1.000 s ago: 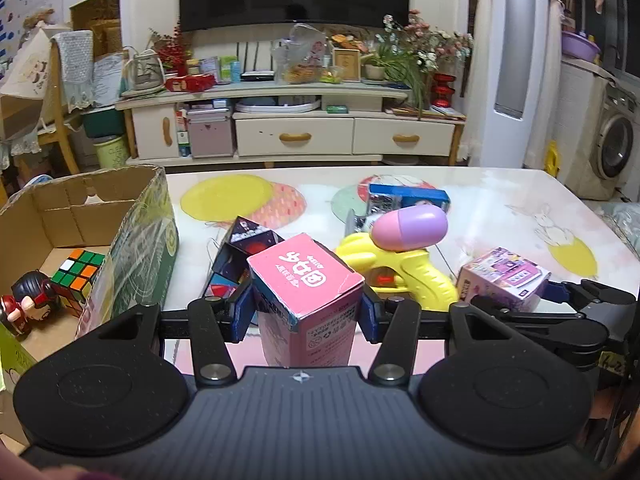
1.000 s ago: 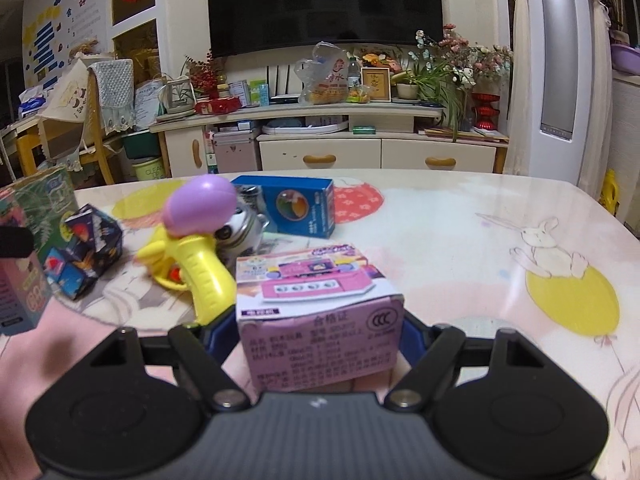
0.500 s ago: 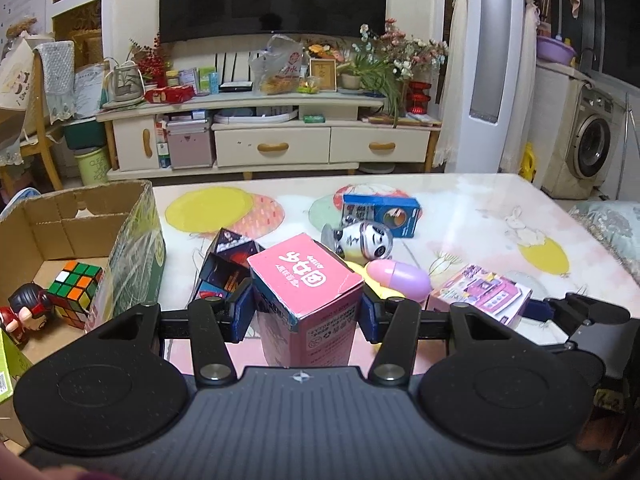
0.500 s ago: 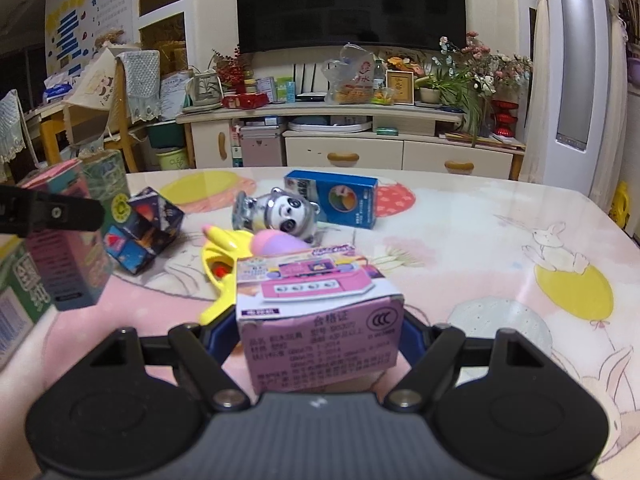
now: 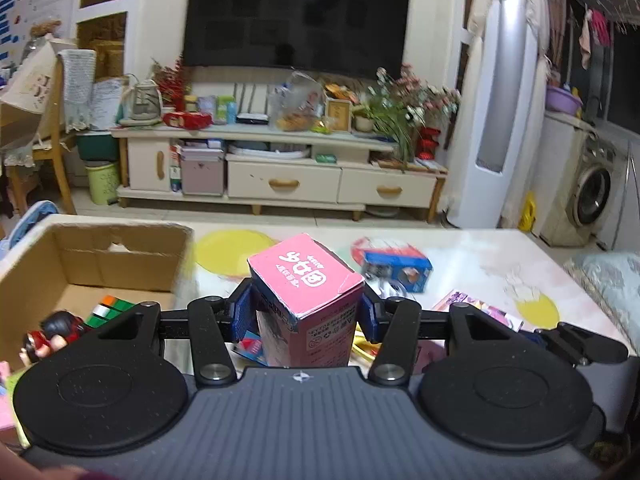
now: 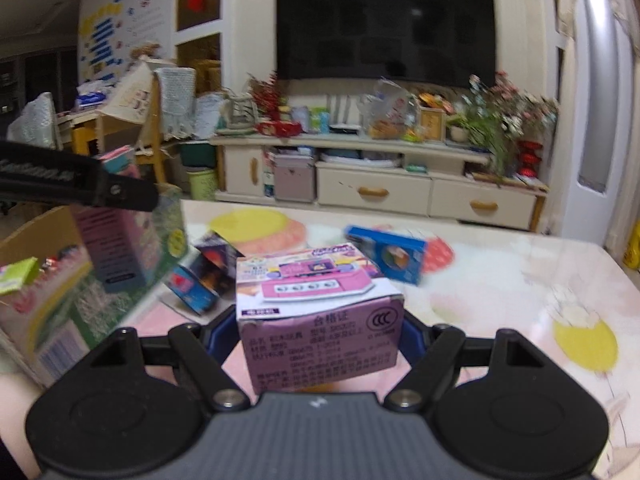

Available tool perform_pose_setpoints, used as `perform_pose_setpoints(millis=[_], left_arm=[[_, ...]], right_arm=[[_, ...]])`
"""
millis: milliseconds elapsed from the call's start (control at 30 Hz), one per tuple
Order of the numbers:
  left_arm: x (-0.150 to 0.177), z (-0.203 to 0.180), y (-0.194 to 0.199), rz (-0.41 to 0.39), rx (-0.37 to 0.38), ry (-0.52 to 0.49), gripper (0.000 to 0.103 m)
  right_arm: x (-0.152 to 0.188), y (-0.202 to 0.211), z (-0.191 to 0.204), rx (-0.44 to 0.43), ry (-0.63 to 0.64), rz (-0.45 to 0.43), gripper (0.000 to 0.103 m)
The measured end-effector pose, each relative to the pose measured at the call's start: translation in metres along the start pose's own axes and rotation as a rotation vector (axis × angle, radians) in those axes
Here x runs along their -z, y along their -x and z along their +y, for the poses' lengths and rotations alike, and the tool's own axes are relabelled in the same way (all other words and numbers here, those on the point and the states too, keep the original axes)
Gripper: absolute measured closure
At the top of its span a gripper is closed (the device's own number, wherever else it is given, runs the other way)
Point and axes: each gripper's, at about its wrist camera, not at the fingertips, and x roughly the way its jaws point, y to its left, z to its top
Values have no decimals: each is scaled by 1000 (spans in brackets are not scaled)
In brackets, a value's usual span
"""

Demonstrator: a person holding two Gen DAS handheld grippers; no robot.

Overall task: Organize rigid objects
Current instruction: 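Carry the pink carton and pink toy box into the cardboard box and release both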

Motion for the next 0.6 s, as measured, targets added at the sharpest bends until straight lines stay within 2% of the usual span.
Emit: perform_pose_setpoints(millis=[367, 600], left_arm=[[-23, 60, 14, -53, -112, 113, 39], [-31, 102, 4, -37, -201, 215, 39]], right_arm=[[-36, -6, 73, -171, 94, -59, 25], [-53, -21, 122, -276, 177, -78, 24]])
